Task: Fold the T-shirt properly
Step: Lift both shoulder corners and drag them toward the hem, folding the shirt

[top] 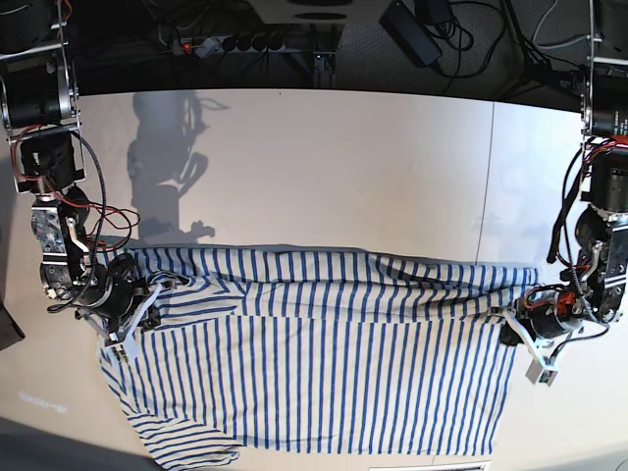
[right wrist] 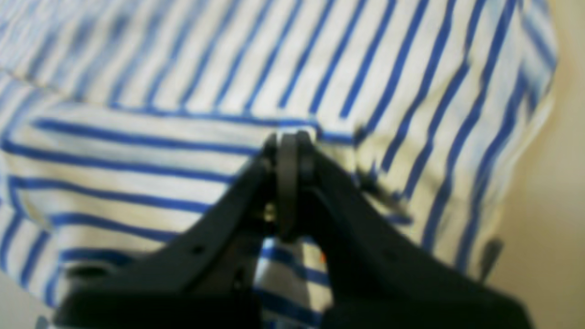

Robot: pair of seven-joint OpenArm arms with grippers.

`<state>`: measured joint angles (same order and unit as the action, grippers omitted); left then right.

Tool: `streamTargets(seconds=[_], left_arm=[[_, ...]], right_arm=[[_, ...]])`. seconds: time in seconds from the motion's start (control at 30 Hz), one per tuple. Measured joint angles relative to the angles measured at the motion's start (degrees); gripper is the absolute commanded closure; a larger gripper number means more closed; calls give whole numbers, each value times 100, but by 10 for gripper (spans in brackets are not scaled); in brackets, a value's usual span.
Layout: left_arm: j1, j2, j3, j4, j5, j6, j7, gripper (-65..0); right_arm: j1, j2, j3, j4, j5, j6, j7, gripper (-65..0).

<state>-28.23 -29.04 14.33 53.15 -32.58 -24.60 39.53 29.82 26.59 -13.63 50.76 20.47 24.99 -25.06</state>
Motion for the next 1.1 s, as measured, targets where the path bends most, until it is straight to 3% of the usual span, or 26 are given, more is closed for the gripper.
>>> streamTargets(seconds=[0.17,0.43,0.67,0.93,1.1], left_arm=[[55,413,-15,-164,667,584,396,-11],[-42,557,-48,-367,944,616,557,-13],[50,549,-48,-289,1003,616,562,-13],[1388,39,-85,1134,815,621,225,-13],[2693,-179,-413,2500,863,697,251,-13]], right_arm=[[37,-63,17,-385,35,0,118,0],[-76,-74,46,-516,280,-13,210,0],[-568,-4,201,-166,817,-15,-278,0],[-2144,37,1429,1497,927,11,-739,0],[-3104,162,1792,2470,1158,33,-1102,0]])
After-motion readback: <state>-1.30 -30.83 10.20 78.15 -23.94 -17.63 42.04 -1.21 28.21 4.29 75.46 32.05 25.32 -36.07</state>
